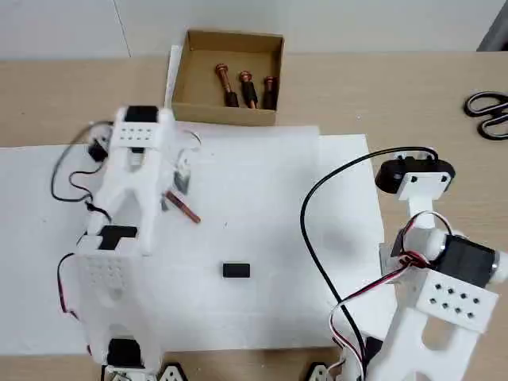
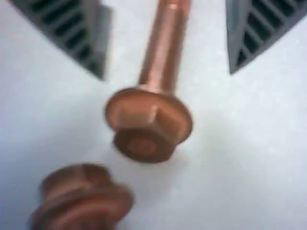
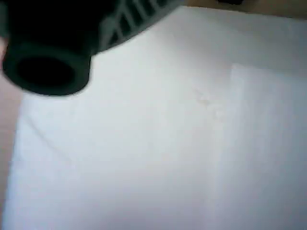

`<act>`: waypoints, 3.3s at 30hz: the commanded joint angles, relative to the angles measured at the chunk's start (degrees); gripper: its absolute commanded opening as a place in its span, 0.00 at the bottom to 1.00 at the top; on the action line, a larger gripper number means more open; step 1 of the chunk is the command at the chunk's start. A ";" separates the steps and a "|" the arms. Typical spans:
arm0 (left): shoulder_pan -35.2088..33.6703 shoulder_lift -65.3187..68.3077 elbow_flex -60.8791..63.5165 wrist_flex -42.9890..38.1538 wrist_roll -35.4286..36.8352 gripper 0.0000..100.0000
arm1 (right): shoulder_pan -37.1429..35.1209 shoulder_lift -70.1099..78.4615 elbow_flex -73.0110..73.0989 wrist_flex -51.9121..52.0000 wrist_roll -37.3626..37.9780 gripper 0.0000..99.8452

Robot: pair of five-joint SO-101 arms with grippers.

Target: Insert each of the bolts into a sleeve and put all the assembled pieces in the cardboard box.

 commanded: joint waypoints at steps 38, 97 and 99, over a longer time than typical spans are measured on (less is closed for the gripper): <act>-5.63 2.46 1.27 0.70 -4.48 0.06 | 0.57 -0.48 0.26 -1.10 0.35 0.00; 19.08 -60.31 5.32 0.70 -23.56 0.01 | -39.69 -8.40 -8.79 1.01 -11.34 0.00; 20.57 -65.23 8.13 0.70 -23.65 0.01 | -44.79 -11.30 -8.79 0.84 -11.25 0.00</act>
